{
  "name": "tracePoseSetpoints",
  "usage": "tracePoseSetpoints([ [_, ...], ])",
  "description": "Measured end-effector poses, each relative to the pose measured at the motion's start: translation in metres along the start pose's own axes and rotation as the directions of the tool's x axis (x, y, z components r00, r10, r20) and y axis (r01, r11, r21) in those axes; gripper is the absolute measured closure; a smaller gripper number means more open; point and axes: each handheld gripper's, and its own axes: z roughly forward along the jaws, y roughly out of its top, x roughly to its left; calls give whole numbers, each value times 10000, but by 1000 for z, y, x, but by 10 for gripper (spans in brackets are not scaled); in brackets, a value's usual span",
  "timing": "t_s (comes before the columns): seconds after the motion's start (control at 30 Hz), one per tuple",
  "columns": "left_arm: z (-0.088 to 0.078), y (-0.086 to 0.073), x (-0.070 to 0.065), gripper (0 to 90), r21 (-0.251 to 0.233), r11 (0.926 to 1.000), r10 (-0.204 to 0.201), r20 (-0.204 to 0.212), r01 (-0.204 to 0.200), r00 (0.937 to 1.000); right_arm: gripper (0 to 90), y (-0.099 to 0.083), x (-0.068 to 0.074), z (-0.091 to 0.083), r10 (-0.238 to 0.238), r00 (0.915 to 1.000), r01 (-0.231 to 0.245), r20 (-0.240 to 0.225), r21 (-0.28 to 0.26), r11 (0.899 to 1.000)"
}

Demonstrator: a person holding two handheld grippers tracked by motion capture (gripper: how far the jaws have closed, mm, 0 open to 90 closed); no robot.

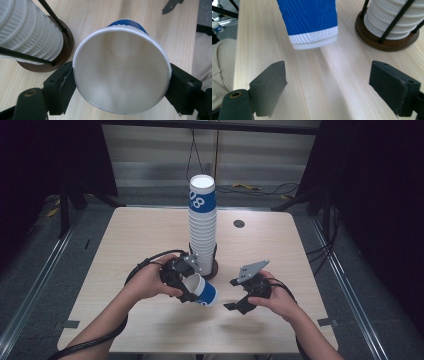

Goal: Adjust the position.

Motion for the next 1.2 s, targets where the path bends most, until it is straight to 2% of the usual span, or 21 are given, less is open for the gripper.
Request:
tracePoseSetpoints([
  [0.03, 1, 0, -2, 191, 173, 9998, -39, -65, 41, 10000, 136, -1, 0, 0, 69, 10000, -69, 27, 58, 10000],
  [0.1, 2, 1, -1, 190, 499, 9986, 196, -142, -189, 9997, 137, -2, -1, 0, 132, 9999, -132, 65, 90, 9999],
  [0.27, 5, 0, -2, 188, 570, 9983, 103, -177, -93, 9998, 136, -3, -1, -1, 184, 9998, -186, 104, 206, 9996],
  [0.33, 6, 1, -2, 188, 827, 9961, 325, -195, -308, 9993, 136, -3, -2, -2, 133, 9999, -136, 105, 295, 9995],
  [0.43, 7, 1, -2, 186, 952, 9951, 275, -176, -257, 9995, 136, -3, -2, -2, 125, 9999, -128, 115, 317, 9994],
  [0.5, 9, 1, -4, 186, 1078, 9939, 259, -306, -224, 9992, 137, -3, -2, -2, 86, 9999, -91, 128, 348, 9994],
  [0.57, 9, 1, -3, 185, 1302, 9906, 460, -264, -422, 9986, 136, -4, -2, -1, 50, 9999, -55, 131, 364, 9993],
  [0.63, 10, 1, -3, 185, 1233, 9920, 320, -302, -280, 9990, 137, -5, -2, -1, 84, 9999, -88, 120, 379, 9992],
  [0.87, 11, 3, -4, 181, 1548, 9872, 440, -395, -374, 9982, 137, -6, -2, 1, 107, 9999, -111, 113, 386, 9992],
  [0.9, 11, 3, -3, 180, 1665, 9847, 579, -395, -506, 9975, 136, -6, -2, 0, 136, 9998, -141, 128, 387, 9992],
  [0.93, 12, 3, -3, 179, 1696, 9845, 525, -440, -443, 9977, 137, -6, -2, 0, 104, 9999, -109, 137, 377, 9992],
  [1.0, 12, 4, -3, 178, 1970, 9791, 622, -521, -508, 9967, 136, -5, -2, 0, 106, 9998, -112, 147, 374, 9992],
  [1.03, 13, 3, -4, 178, 1916, 9803, 580, -481, -478, 9972, 136, -5, -2, 0, 98, 9998, -103, 145, 372, 9993],
  [1.07, 14, 4, -4, 177, 2113, 9759, 642, -416, -540, 9971, 137, -6, -2, 0, 72, 9999, -77, 145, 376, 9993],
  [1.2, 15, 6, -6, 174, 2245, 9727, 703, -409, -594, 9967, 137, -7, -1, 1, 77, 9998, -84, 168, 408, 9991],
])
